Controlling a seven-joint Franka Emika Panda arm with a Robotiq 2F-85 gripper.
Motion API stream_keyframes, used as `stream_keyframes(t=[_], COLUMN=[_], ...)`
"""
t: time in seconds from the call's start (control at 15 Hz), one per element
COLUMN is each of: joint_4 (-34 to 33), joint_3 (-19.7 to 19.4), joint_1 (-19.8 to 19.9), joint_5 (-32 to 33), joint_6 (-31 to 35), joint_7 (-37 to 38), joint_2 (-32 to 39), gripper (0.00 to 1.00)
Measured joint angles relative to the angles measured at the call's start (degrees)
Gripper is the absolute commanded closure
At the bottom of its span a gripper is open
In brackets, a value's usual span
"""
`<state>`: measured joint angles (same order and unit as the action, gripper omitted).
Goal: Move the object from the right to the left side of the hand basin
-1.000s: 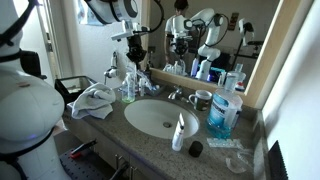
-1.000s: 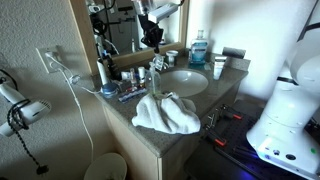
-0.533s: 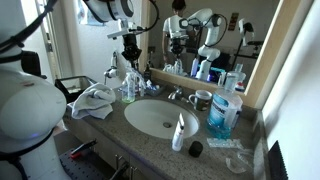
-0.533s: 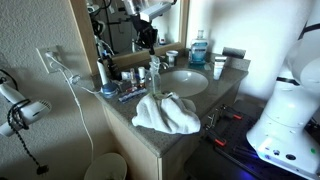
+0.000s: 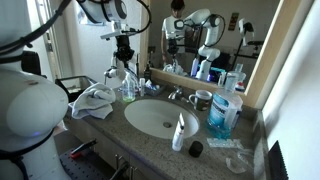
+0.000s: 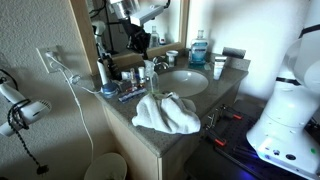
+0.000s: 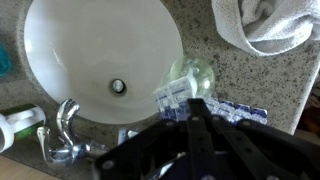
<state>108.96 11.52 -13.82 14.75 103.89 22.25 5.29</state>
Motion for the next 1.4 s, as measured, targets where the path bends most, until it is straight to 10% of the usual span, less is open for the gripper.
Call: stream_keyframes(t=[1.4], joint_4=[-4.4], joint_3=[-2.0], joint_1=[0.6], joint_5=[0.1], joint_6=[-3.3], joint_7=[3.1], joint_2=[0.2], gripper=[1.0])
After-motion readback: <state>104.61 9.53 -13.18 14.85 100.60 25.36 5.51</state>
